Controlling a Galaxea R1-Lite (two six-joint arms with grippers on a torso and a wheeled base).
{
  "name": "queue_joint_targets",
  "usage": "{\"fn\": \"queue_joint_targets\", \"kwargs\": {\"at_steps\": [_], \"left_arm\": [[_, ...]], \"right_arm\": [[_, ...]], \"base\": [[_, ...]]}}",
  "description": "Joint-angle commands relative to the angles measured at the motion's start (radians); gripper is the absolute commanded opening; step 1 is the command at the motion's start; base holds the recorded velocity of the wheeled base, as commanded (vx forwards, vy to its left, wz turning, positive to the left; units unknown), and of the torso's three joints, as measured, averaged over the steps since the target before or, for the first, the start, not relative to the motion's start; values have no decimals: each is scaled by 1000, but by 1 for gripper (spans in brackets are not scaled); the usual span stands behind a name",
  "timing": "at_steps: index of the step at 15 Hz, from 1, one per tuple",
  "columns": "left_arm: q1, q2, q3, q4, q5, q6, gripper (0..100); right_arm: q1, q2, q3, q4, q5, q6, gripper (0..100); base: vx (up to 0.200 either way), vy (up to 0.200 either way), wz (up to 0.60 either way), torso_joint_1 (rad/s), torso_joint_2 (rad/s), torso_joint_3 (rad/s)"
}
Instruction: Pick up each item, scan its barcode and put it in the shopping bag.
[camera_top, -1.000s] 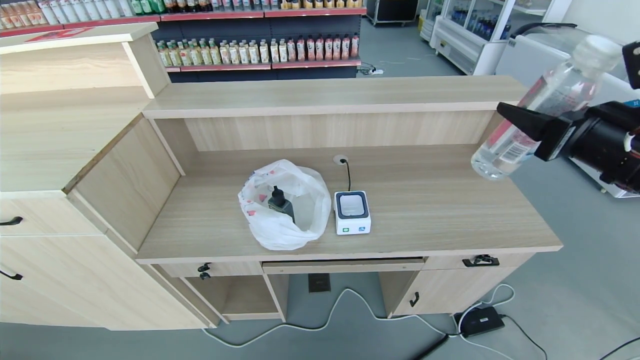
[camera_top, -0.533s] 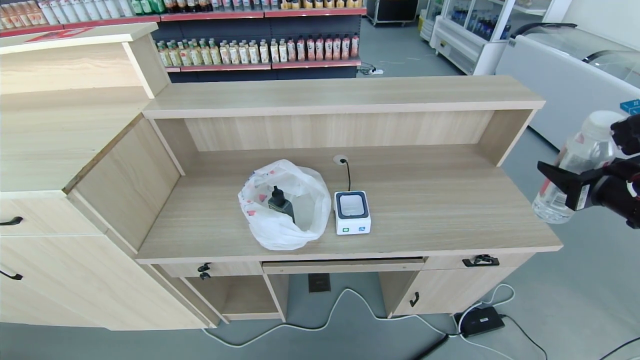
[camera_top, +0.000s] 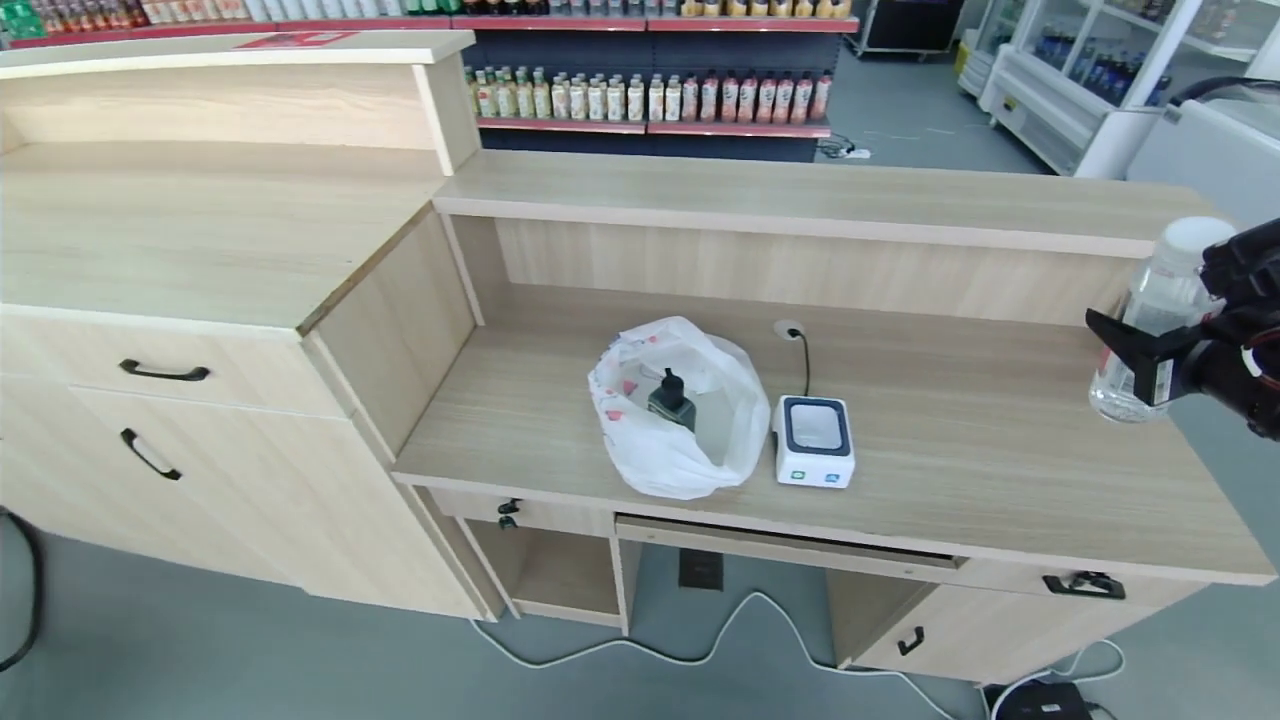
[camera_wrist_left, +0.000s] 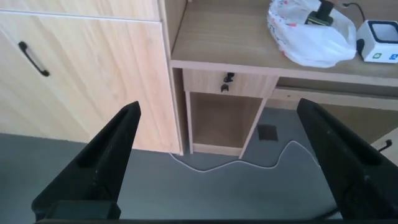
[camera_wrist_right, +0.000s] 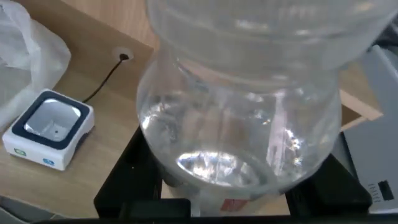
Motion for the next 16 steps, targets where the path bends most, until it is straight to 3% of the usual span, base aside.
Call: {"fn": "queue_joint_targets", "kwargs": {"at_steps": [1, 4, 7, 10, 16], "left_arm": [[1, 0, 0, 0, 0, 0, 100], [1, 0, 0, 0, 0, 0, 100], [1, 0, 0, 0, 0, 0, 100], [1, 0, -2, 0, 0, 0, 100], [-1, 0, 0, 0, 0, 0, 100]], "right_arm": [[-1, 114, -47, -75, 1, -58, 0], [-7, 225, -102, -187, 16, -156, 0], [-42, 305, -107, -319, 90, -284, 0], [-74, 375, -104, -421, 189, -285, 0], [-177, 411, -64, -424, 410, -285, 0]], "base": [[0, 0, 600, -2, -2, 2], [0, 0, 600, -2, 2, 4], [0, 0, 0, 0, 0, 0], [0, 0, 0, 0, 0, 0], [0, 0, 0, 0, 0, 0]]}}
